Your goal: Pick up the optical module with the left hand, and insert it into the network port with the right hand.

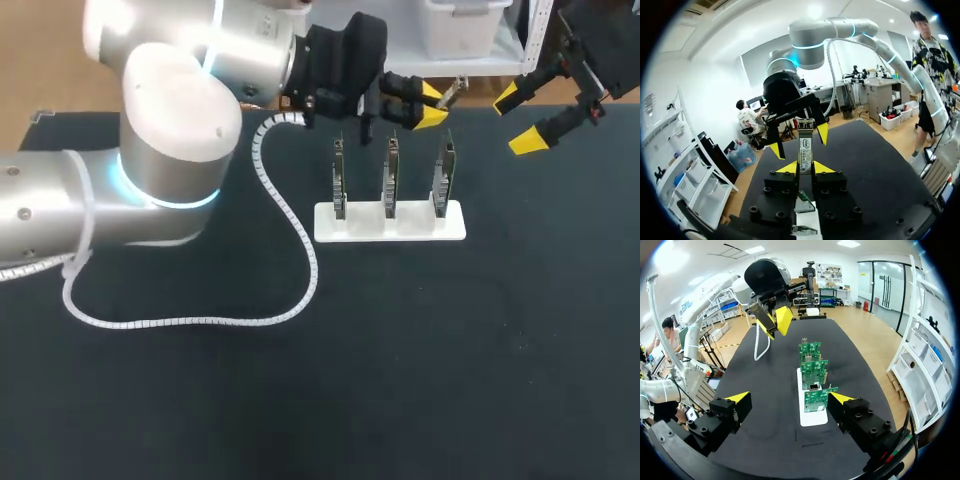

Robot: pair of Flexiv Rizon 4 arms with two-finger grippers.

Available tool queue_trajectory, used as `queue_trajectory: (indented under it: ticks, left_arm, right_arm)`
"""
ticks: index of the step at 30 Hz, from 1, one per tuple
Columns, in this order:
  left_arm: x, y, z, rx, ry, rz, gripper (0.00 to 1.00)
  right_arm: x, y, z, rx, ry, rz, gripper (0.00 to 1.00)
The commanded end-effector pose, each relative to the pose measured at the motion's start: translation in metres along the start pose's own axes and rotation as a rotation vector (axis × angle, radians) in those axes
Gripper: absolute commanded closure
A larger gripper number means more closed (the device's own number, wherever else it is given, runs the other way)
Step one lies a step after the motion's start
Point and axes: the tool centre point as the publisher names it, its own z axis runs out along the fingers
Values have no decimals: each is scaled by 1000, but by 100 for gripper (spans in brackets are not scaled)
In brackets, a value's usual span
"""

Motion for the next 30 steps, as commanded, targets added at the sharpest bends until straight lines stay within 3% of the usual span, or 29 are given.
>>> queue_trajectory:
  ticks: [1,8,18,30]
  left_arm:
    - [-3,-11,1,-85,-66,-27,100]
    - [-14,-19,0,-79,-88,-136,100]
    - [4,-40,-5,-185,-283,-160,100]
    - [12,-1,23,-125,-367,-133,100]
  right_arm:
    - [0,1,0,4,1,0,0]
    - [0,1,0,4,1,0,0]
    - [0,1,0,4,1,0,0]
    - [0,1,0,4,1,0,0]
